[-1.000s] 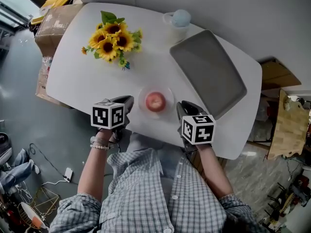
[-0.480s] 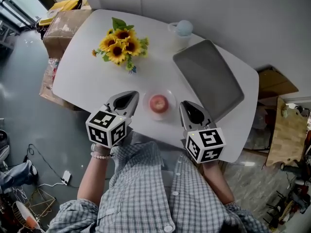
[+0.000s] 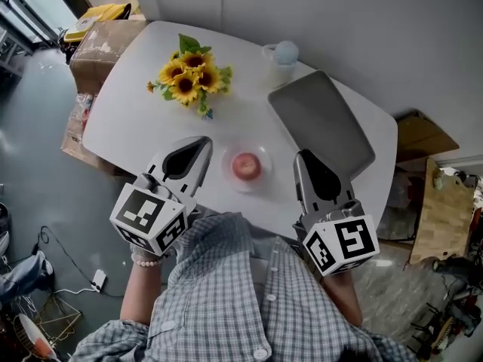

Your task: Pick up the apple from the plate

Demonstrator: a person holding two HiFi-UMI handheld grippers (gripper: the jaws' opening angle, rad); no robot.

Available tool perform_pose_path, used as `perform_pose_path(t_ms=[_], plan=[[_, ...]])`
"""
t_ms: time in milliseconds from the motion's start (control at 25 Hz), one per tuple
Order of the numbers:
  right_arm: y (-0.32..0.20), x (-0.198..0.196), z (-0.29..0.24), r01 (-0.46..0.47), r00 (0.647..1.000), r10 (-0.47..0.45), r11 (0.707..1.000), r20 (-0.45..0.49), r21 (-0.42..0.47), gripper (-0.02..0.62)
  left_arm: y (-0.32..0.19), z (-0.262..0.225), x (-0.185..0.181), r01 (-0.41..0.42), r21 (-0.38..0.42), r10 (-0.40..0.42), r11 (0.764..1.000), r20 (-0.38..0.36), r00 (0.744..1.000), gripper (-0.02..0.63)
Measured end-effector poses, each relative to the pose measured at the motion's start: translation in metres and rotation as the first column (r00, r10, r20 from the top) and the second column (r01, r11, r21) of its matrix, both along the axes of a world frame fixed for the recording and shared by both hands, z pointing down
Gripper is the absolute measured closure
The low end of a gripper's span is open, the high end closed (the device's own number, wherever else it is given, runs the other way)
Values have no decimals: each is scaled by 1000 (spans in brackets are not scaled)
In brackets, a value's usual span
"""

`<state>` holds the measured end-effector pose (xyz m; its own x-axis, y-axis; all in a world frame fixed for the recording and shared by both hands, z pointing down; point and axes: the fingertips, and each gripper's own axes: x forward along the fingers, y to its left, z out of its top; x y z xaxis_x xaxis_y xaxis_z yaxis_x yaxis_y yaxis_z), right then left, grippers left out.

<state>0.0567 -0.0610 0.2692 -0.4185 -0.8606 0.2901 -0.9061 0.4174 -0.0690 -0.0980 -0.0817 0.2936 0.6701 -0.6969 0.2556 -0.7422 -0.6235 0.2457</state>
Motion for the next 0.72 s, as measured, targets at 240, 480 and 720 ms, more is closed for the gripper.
perform_pose_path(t_ms=[240, 480, 720], plan=[[-4, -2, -27, 18, 1000, -19, 997, 3, 70, 554, 0, -25, 9, -38, 66, 39, 997, -15, 999, 595], [-12, -2, -27, -15, 999, 19, 996, -41, 88, 557, -7, -42, 17, -61, 69, 68, 996, -102, 992, 595], [-14, 0, -26, -32, 997, 39, 995, -71, 99, 558, -8, -37, 25, -95, 58, 99, 994, -86, 991, 595]])
